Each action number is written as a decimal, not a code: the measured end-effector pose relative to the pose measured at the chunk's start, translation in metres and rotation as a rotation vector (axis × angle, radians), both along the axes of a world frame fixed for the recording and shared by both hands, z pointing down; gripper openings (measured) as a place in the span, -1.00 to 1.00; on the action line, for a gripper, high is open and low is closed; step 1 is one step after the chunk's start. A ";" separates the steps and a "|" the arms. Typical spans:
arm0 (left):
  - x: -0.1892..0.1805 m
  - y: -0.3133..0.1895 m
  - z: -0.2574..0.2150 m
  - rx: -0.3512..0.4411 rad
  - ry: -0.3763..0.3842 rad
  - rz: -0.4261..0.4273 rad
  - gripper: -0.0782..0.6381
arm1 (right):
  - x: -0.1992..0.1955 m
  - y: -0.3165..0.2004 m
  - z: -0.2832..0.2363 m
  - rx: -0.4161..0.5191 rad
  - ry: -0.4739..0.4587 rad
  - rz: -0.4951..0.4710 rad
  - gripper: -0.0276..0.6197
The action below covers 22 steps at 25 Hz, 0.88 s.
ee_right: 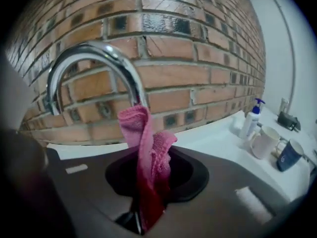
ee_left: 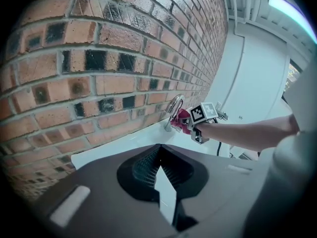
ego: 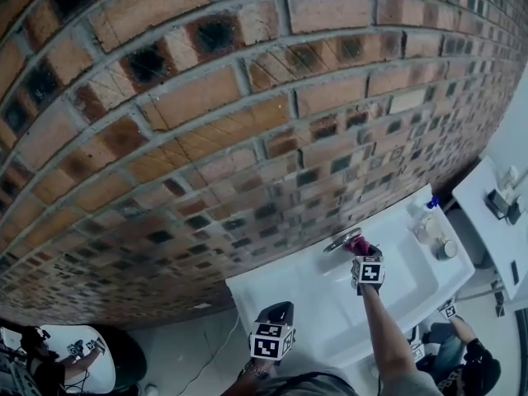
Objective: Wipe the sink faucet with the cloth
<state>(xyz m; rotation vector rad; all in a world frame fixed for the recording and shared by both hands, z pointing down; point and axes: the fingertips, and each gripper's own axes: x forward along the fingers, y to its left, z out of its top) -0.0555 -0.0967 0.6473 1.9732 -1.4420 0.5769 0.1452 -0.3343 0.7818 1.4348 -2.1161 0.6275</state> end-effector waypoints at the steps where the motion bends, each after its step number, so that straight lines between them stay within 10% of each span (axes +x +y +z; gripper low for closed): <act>1: 0.000 -0.001 0.000 -0.001 0.000 0.000 -0.74 | -0.011 0.011 0.007 -0.052 0.001 -0.068 -0.67; 5: -0.001 -0.002 0.000 0.001 0.003 -0.004 -0.74 | -0.021 0.052 0.027 -0.239 -0.106 -0.122 -0.67; 12: -0.011 0.009 -0.004 0.000 0.019 -0.031 -0.74 | 0.101 0.023 0.010 -0.017 -0.258 0.507 -0.66; 18: -0.018 0.012 -0.016 0.033 0.017 -0.032 -0.73 | 0.052 0.046 0.053 -0.210 -0.219 0.433 -0.68; 22: -0.025 0.009 -0.027 0.050 0.040 -0.048 -0.74 | -0.037 0.077 0.034 -0.332 -0.414 0.135 -0.67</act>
